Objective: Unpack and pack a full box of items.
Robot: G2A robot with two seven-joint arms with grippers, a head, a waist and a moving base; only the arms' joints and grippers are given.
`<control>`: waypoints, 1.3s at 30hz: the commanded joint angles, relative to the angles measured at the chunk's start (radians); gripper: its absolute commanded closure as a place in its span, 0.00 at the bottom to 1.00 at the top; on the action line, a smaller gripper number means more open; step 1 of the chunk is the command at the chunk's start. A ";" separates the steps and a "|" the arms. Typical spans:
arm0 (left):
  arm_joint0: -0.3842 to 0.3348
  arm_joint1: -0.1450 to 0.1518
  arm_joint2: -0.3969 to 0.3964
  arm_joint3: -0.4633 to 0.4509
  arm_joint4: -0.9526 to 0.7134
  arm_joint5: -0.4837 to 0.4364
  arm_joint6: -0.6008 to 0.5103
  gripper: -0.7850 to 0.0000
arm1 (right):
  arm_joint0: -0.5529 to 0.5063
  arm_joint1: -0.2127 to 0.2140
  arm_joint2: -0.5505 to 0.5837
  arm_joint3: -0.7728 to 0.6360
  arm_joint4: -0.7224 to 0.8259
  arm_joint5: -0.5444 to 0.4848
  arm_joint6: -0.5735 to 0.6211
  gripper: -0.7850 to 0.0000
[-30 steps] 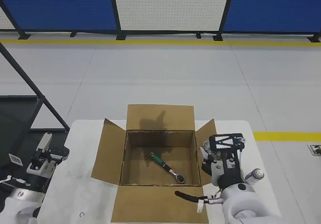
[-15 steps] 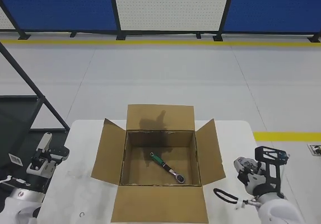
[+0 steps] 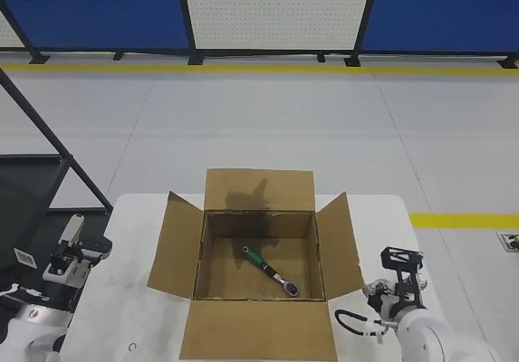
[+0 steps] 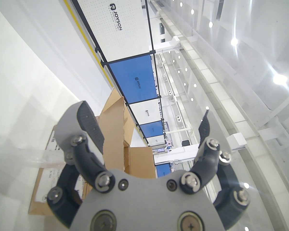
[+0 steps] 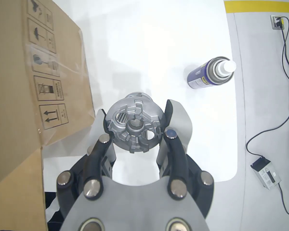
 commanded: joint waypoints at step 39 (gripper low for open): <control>0.000 0.000 0.000 0.000 0.000 0.000 0.000 0.00 | 0.132 0.029 0.079 0.346 0.006 -0.117 -0.081 1.00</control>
